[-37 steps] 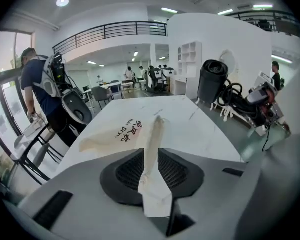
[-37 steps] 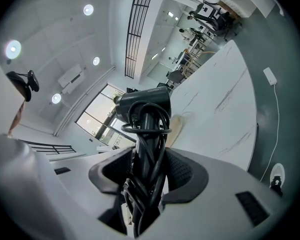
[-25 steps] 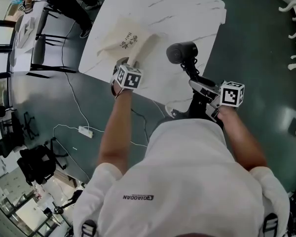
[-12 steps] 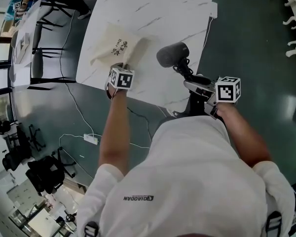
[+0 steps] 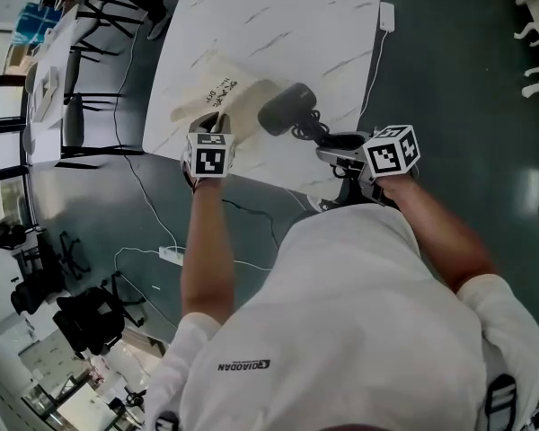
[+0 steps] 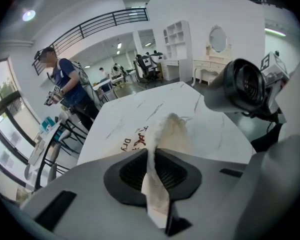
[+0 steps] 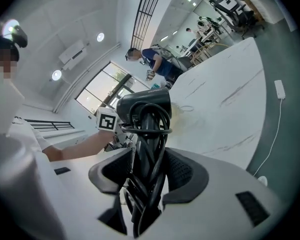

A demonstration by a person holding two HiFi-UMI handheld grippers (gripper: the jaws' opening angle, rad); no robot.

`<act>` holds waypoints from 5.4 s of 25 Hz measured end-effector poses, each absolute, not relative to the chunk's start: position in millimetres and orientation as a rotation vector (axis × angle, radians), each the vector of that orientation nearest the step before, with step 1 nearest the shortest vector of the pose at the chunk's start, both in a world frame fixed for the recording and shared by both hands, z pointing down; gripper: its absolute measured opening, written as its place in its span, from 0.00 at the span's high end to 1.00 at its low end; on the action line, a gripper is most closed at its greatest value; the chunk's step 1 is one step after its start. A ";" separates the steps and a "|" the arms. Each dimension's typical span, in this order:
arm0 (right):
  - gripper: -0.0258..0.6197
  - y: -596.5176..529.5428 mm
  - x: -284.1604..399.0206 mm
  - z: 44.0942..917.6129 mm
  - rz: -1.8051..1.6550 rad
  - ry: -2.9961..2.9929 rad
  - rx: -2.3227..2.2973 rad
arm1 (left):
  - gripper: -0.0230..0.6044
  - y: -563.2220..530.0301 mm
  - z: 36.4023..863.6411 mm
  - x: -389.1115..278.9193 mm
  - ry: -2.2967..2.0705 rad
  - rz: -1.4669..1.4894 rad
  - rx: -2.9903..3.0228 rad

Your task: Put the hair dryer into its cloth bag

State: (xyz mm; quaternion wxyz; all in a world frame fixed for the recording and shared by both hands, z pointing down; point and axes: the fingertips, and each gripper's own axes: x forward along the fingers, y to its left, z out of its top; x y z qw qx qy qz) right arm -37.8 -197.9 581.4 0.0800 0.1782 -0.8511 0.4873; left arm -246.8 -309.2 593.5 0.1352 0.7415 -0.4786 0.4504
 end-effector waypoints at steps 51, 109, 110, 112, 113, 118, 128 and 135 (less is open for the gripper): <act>0.59 -279.4 -146.5 698.9 0.629 -2.228 0.584 | 0.86 -249.5 565.2 -156.0 -1.136 1.091 2.313; 0.67 -260.0 -80.3 619.3 0.515 -2.443 0.632 | 0.79 -247.0 619.6 -166.3 -1.146 1.148 2.204; 0.67 -257.9 -72.9 613.2 0.533 -2.451 0.656 | 0.79 -245.1 623.1 -165.4 -1.137 1.158 2.203; 0.67 -252.0 -59.6 604.0 0.564 -2.459 0.695 | 0.77 -240.1 633.0 -163.6 -1.111 1.186 2.197; 0.68 -248.4 -53.7 600.9 0.574 -2.459 0.710 | 0.76 -237.3 639.8 -162.6 -1.097 1.206 2.193; 0.69 -231.9 -31.9 591.6 0.628 -2.457 0.752 | 0.70 -226.9 680.4 -158.5 -1.038 1.282 2.166; 0.71 -197.6 -25.3 561.7 0.581 -2.461 0.817 | 0.62 -223.9 704.9 -162.8 -1.030 1.151 2.158; 0.73 -175.5 -22.0 529.6 0.627 -2.508 0.877 | 0.62 -212.9 665.3 -166.6 -1.099 0.975 2.200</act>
